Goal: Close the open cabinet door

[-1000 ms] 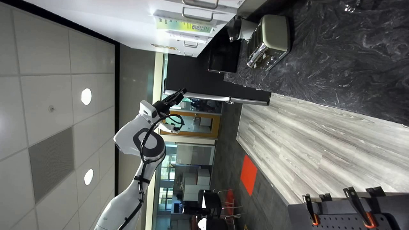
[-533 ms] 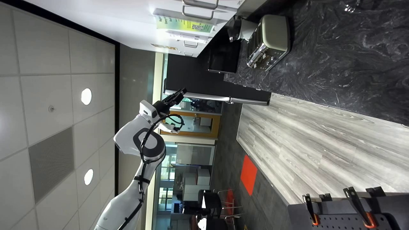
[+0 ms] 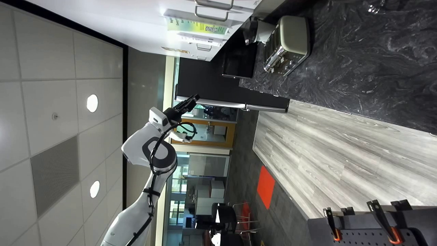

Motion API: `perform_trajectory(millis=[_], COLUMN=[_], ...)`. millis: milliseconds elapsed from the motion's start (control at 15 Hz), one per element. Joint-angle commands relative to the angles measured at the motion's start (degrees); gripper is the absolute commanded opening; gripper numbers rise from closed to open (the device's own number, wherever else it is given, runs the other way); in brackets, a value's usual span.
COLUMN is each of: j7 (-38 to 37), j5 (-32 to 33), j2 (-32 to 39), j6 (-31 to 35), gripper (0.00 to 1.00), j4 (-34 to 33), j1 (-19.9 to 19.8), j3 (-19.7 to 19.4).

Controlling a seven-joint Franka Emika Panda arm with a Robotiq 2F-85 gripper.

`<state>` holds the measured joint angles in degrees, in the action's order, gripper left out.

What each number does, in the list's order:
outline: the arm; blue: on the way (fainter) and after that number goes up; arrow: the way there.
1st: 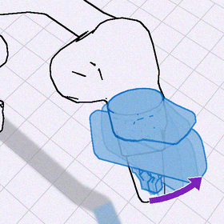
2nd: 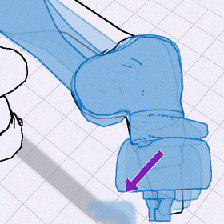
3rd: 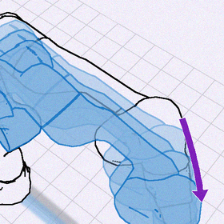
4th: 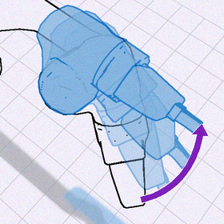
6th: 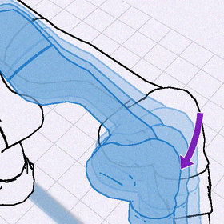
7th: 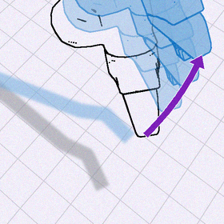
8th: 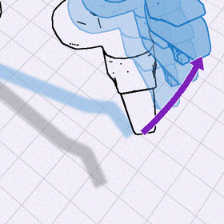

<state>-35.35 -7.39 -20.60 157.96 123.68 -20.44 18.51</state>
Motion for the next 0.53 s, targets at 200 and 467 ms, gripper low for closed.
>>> perform_trajectory(millis=[200,467], j7=[-1.77,-1.77], j5=[2.66,2.66], j2=[0.4,0.4], j6=[0.14,0.14], gripper=[0.43,0.43], j4=[0.06,0.06], j1=[3.42,3.42], j3=[-3.16,-3.16])
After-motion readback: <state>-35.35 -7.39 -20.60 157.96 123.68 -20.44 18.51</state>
